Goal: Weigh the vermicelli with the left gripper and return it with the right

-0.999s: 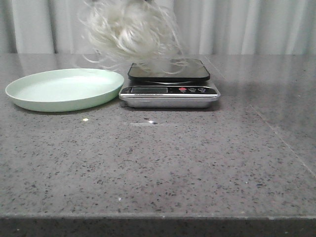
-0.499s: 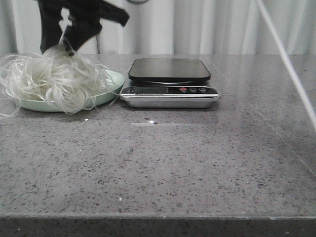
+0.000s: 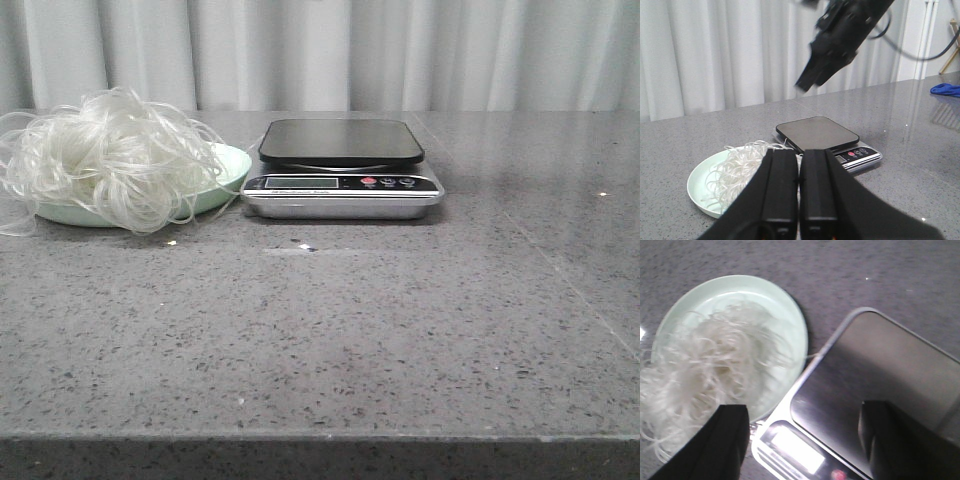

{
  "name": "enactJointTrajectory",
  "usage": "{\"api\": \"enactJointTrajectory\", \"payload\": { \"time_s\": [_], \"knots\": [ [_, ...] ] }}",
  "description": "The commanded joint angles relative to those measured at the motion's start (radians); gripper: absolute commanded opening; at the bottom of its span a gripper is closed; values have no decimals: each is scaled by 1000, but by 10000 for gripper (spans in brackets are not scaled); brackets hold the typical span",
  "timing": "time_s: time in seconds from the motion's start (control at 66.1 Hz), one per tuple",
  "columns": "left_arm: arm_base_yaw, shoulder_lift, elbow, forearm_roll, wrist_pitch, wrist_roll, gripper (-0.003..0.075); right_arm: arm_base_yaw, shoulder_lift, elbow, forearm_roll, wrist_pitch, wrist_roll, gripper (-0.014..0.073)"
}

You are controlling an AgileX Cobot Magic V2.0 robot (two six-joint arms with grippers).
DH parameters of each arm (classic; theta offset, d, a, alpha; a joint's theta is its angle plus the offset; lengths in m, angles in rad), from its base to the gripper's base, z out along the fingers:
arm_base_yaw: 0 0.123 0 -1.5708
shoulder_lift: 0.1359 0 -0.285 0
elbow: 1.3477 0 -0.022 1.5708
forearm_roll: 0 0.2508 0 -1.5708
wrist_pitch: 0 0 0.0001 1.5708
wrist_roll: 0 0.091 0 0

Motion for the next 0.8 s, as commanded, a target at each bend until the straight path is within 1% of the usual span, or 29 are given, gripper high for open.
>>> {"api": "enactJointTrajectory", "payload": {
  "time_s": [0.0,0.121,0.136,0.182,0.242,0.257,0.272,0.394,0.484,0.636,0.787],
  "knots": [
    [1,13,-25,-8,-83,-1,146,-59,-180,65,-29,-33,2,563],
    [1,13,-25,-8,-83,-1,146,-110,-354,264,-29,-131,1,563],
    [1,13,-25,-8,-83,-1,146,-117,-385,319,-29,-160,1,563],
    [1,13,-25,-8,-83,-1,146,-127,-436,392,-29,-199,1,563],
    [1,13,-25,-8,-83,-1,146,-134,-547,547,-29,-285,-17,563],
    [1,13,-25,-8,-83,-1,146,-134,-571,563,-29,-295,-19,563],
    [1,13,-25,-8,-83,-1,146,-134,-606,628,-29,-333,-27,563],
    [1,13,-25,-8,-83,-1,146,-134,-816,878,-29,-492,-31,563],
    [1,13,-25,-8,-83,-1,146,-134,-994,1093,-29,-647,-31,563],
    [1,13,-25,-8,-83,-1,146,-134,-1265,1356,-29,-818,-31,563],
    [1,13,-25,-8,-83,-1,146,-134,-1560,1581,-43,-937,-31,563]
  ]
}}
